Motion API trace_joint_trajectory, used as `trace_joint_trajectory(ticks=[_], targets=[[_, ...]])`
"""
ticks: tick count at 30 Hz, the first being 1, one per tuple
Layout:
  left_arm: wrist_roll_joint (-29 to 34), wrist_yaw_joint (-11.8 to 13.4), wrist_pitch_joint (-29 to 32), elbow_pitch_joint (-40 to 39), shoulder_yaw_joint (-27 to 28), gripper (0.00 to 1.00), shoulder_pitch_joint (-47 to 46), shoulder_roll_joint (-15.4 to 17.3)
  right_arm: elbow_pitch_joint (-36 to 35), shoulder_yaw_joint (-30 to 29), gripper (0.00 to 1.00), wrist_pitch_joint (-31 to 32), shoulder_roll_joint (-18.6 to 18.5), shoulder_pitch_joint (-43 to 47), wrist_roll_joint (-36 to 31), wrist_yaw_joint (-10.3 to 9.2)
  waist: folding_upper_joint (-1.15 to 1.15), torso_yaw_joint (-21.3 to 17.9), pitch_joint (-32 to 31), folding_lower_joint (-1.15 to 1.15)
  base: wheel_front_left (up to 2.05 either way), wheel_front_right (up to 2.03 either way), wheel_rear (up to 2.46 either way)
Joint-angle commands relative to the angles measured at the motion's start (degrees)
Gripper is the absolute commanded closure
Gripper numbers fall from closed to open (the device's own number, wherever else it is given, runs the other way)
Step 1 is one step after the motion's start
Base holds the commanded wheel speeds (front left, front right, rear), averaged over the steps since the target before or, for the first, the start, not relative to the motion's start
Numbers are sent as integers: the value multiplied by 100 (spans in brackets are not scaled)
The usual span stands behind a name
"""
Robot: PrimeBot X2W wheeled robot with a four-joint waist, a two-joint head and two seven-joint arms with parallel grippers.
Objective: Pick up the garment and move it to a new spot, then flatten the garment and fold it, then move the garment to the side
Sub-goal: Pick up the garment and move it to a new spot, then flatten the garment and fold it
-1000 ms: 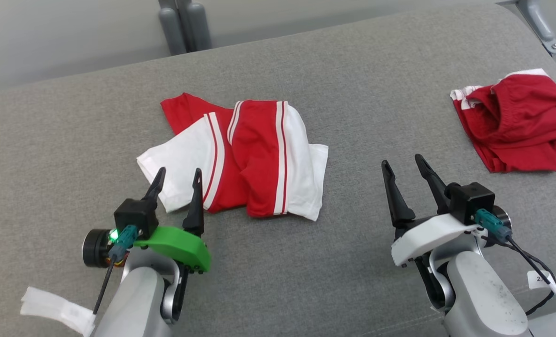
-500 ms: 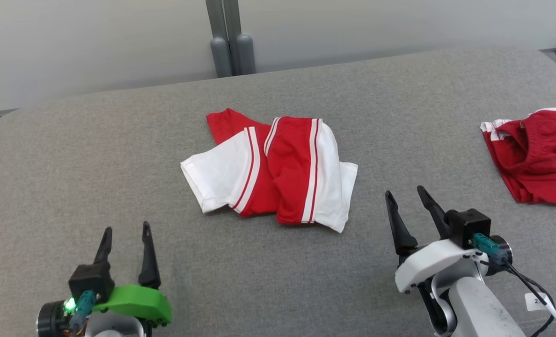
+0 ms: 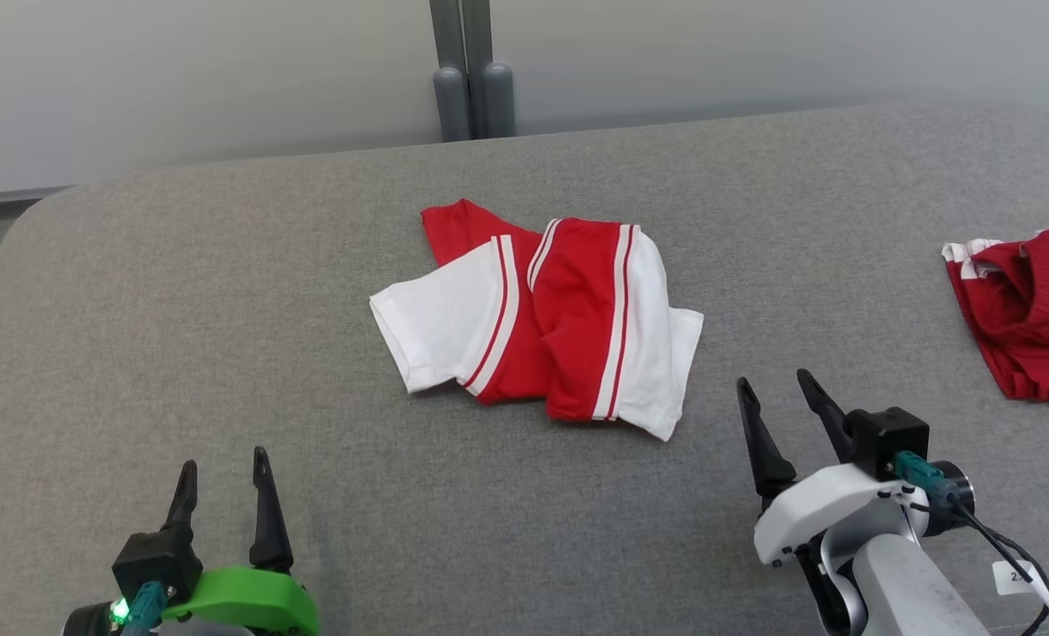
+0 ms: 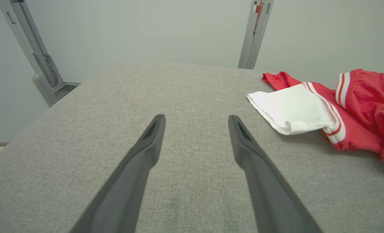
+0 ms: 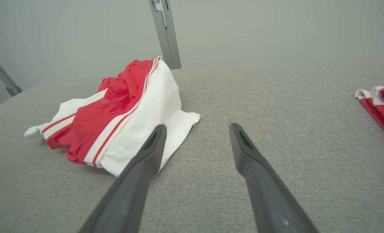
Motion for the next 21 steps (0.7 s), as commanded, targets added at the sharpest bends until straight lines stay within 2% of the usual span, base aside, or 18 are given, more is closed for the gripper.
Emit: trace_joint_trajectory(ticks=[1, 10, 21], targets=[[-69, 5, 1, -28, -43, 0, -141, 12, 64, 3, 0, -17, -5, -89, -48, -8, 0, 70, 123, 0, 0, 0, 0], [-63, -35, 1, -45, -260, 0, -404, 13, 470, -119, 0, -17, -7, -476, -186, -8, 0, 406, 584, 0, 0, 0, 0], [-100, -88, 1, -31, -535, 0, -746, 13, 1329, -826, 0, -17, -11, -1417, -726, -8, 0, 926, 1127, 0, 0, 0, 0]])
